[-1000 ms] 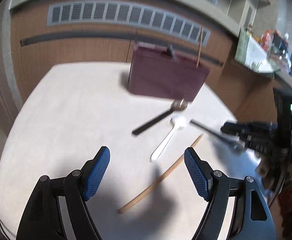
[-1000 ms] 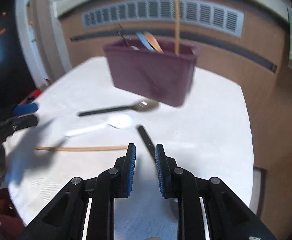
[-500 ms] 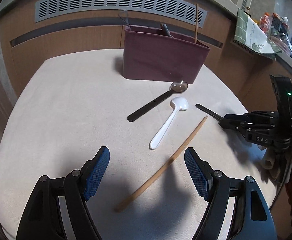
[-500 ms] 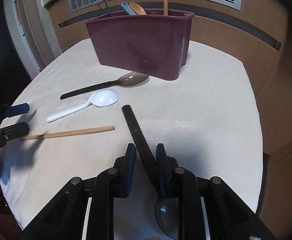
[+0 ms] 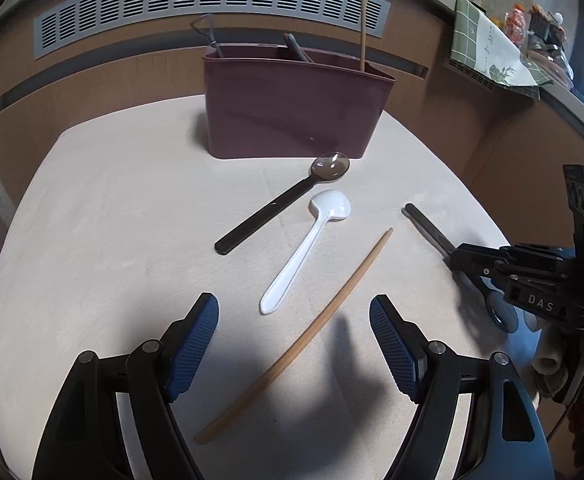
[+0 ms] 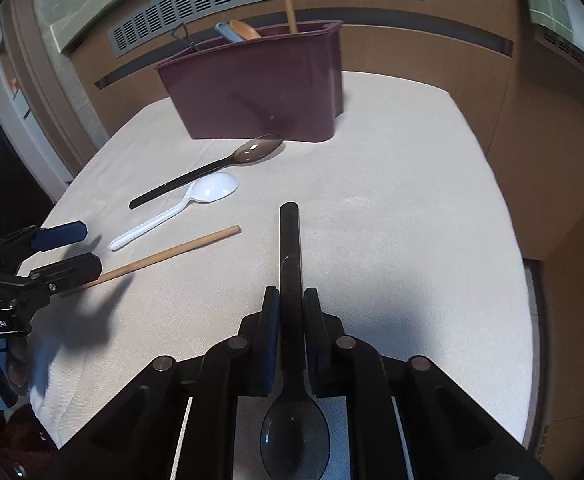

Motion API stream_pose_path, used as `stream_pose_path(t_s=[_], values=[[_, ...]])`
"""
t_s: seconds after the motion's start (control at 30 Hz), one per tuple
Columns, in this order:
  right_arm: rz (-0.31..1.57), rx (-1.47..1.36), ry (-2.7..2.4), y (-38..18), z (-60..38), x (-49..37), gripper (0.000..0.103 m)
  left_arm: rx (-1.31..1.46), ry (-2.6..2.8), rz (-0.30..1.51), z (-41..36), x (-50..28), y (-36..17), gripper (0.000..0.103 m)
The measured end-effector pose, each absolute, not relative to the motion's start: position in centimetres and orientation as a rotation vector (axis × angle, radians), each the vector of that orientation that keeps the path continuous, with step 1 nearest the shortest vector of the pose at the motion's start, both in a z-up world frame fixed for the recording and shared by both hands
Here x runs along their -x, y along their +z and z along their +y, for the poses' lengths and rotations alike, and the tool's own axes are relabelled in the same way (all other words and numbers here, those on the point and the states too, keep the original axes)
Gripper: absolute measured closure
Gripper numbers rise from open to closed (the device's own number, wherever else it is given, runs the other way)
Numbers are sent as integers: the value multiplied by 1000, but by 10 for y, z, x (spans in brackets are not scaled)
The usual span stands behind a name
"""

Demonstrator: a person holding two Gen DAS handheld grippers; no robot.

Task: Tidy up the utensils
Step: 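Grasp the black-handled dark spoon with the right gripper, then grasp the second wooden chopstick with the left gripper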

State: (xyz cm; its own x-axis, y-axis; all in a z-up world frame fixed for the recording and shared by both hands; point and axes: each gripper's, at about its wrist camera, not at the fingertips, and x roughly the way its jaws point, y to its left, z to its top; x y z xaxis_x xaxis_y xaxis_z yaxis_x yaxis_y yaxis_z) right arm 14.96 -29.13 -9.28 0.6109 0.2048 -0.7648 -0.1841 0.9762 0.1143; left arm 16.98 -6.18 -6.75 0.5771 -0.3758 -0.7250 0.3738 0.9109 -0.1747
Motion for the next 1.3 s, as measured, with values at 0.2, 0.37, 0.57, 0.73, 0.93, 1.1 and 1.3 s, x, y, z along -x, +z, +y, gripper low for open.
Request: stream_pose_path(t_s=[0.2,0.37,0.57,0.73,0.93,1.1,1.3], values=[[835,-54,154,-89,-307,-131,92,-31,-484,846,-70,-172,-69,25],[812,-92,177,-91,-310,-119,92,-57,-533,860,-73,-163,-74,25],[823,-129,197,-96,-311,-118,91,0,-465,898,-53,-165,-81,25],[794,-137,195,-94,-312,-113,91,52,-506,940,-51,-157,-84,25],[789,-163,180,-94,-317,-113,89,19,-637,979,-76,-137,-81,25],[771,-156,162,-91,-318,-109,89,-31,-603,967,-88,-144,-81,26],[769,-130,140,-93,-320,-105,89,-197,-533,937,-108,-149,-86,26]])
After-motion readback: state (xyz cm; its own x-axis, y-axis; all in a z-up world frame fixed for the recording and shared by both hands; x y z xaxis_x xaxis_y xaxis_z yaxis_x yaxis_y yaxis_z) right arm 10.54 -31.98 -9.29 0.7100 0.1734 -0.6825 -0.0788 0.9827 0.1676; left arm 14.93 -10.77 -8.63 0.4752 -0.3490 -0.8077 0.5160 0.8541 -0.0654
